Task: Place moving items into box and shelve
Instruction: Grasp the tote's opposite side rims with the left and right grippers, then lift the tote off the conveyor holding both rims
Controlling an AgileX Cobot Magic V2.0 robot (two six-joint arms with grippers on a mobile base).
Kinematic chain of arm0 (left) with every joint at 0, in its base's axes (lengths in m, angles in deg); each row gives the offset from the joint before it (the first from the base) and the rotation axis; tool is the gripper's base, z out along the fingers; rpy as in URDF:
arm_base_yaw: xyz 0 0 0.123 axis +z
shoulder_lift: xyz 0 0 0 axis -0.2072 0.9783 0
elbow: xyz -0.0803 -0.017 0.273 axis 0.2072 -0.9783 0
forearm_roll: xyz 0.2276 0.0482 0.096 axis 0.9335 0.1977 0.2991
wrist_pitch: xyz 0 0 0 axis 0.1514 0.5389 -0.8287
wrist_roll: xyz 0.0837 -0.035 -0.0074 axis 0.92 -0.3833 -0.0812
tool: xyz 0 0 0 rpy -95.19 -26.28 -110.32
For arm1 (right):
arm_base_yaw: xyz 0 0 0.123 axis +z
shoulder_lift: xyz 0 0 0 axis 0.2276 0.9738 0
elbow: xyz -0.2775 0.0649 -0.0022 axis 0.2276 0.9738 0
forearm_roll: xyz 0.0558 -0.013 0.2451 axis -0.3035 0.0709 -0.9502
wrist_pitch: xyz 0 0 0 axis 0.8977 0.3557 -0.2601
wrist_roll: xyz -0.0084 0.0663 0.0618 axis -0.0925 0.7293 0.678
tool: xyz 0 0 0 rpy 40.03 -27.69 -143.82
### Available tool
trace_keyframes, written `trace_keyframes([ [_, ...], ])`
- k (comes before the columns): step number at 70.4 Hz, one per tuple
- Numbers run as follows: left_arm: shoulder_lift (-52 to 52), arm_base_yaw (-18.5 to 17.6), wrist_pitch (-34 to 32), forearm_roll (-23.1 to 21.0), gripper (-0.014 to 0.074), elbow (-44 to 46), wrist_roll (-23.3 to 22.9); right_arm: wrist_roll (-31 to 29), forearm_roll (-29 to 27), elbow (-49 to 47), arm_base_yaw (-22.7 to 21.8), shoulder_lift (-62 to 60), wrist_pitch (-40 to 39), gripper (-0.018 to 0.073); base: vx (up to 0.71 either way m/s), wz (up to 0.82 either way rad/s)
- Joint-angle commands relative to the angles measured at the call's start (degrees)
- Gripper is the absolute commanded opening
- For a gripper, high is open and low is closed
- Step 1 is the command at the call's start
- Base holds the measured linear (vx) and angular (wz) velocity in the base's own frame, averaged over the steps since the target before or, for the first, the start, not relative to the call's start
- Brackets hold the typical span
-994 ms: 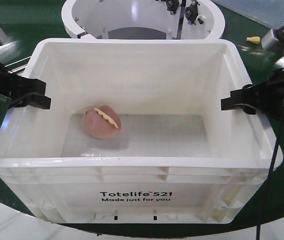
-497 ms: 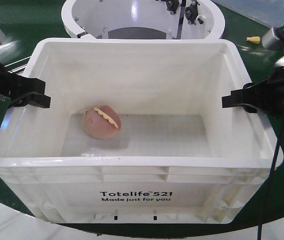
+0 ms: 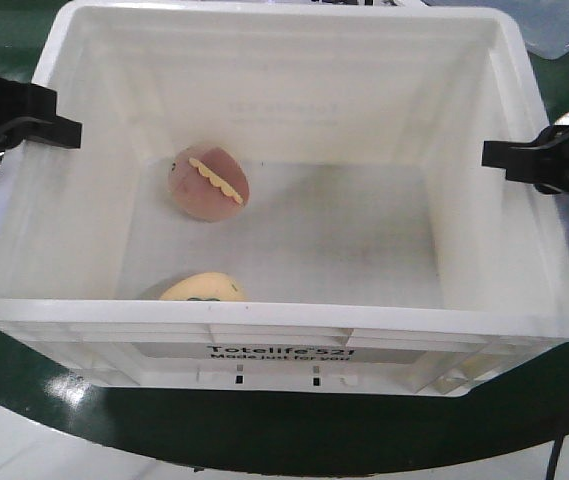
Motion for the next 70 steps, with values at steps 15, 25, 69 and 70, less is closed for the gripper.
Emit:
trace_keyframes([
  [15, -5.01, -0.67, -3.76, -7.08, -0.0006, 3.06, 0.46, -1.25, -5.39, -2.48, 0.25, -6.20, -7.26, -0.0004, 0.00, 0.00],
  [25, -6.35, -0.67, -2.83, -7.72, -0.0006, 3.06, 0.46, -1.37, -4.83, -2.48, 0.25, -8.58, -7.90, -0.0004, 0.00, 0.00],
  [69, -9.46, -0.67, -4.37, -10.06, -0.0006, 3.06, 0.46, -1.32, -2.24, -2.48, 0.25, -10.93, -7.40, -0.0004, 0.00, 0.00],
  [70, -9.46, -0.67, -4.37, -10.06, -0.0006, 3.06, 0.46, -1.32, -2.24, -2.48, 0.25, -10.93, -7.40, -0.0004, 0.00, 0.00],
])
